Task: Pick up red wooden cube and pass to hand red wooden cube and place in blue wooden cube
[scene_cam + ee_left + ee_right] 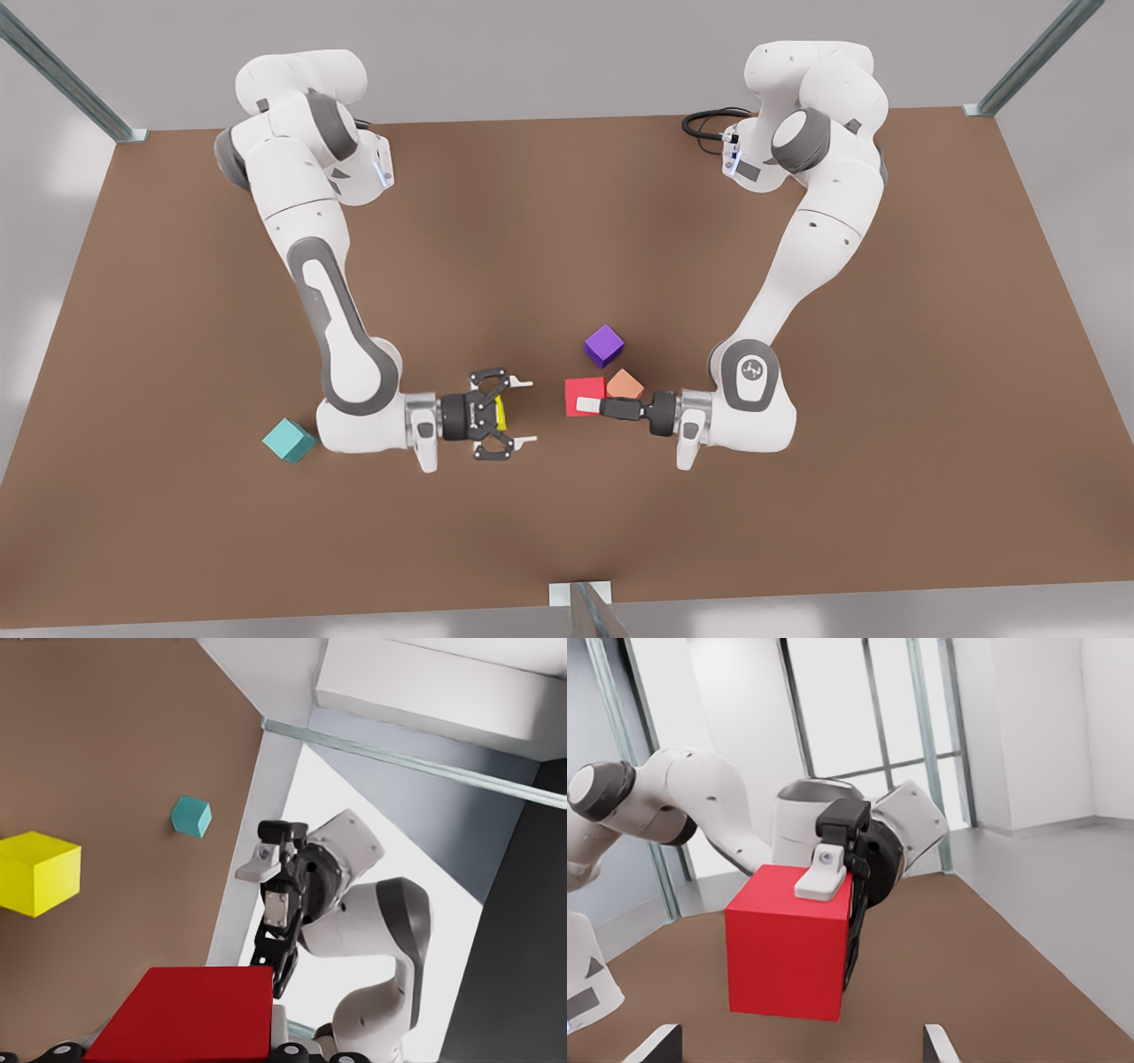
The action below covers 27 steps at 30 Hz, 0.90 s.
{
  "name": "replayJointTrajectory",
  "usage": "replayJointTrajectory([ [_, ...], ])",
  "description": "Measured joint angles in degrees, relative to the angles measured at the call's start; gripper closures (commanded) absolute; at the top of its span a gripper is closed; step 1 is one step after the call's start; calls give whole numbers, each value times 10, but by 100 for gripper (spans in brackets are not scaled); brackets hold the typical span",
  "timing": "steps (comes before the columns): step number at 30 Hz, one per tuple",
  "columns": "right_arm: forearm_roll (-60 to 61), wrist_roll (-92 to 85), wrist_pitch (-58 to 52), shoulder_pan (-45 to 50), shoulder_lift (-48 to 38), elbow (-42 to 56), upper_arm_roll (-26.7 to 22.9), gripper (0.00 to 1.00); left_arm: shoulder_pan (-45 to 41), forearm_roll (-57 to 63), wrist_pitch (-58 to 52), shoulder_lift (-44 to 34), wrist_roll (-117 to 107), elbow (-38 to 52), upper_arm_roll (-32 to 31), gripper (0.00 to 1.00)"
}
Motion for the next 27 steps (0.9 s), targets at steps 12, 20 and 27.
replayJointTrajectory([
  [12,35,-46,19,38,0,-5,0,0,0,2,2,0,50,-1,1,34],
  [20,46,-64,34,48,0,-2,0,0,0,1,2,0,72,-2,1,34],
  [27,52,-73,53,66,1,2,0,0,-12,0,18,2,84,-1,0,34],
])
